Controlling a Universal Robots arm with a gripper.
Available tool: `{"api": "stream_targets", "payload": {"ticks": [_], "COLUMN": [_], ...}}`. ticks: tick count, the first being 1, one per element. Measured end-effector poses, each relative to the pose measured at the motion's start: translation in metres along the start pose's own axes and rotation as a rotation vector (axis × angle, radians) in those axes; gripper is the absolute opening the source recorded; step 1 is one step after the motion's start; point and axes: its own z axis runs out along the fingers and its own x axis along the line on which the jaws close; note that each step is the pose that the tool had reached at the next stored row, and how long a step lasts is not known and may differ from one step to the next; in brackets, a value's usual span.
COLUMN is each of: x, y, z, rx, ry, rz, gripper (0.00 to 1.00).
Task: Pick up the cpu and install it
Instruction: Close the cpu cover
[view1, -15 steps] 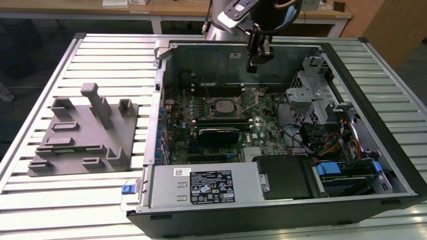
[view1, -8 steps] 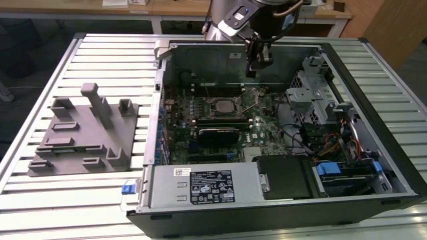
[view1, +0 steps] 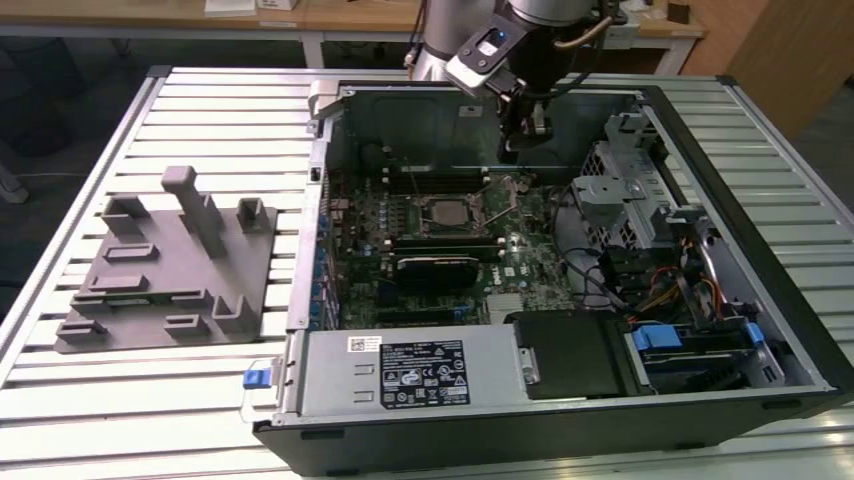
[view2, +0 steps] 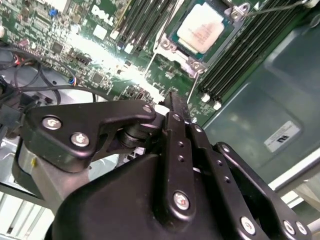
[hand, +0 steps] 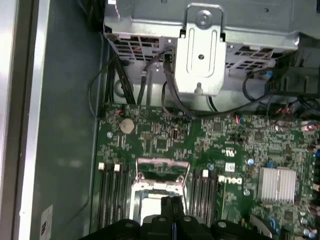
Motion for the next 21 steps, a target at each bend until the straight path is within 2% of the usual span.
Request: {"api": "stream_targets", "payload": {"ticks": [8,15,21], "x": [-0.0002,-0.0010,-0.0012], "y": [0.0025,0.0151,0.0183], "z": [0.0145,0.0211,0.0301], "rx": [0.0000,0.0000,0.0000], "ry": [0.0001,0.0000,0.0001], "rz": [-0.001,-0.006,-0.009], "gripper": [0.11,0.11,0.11]}}
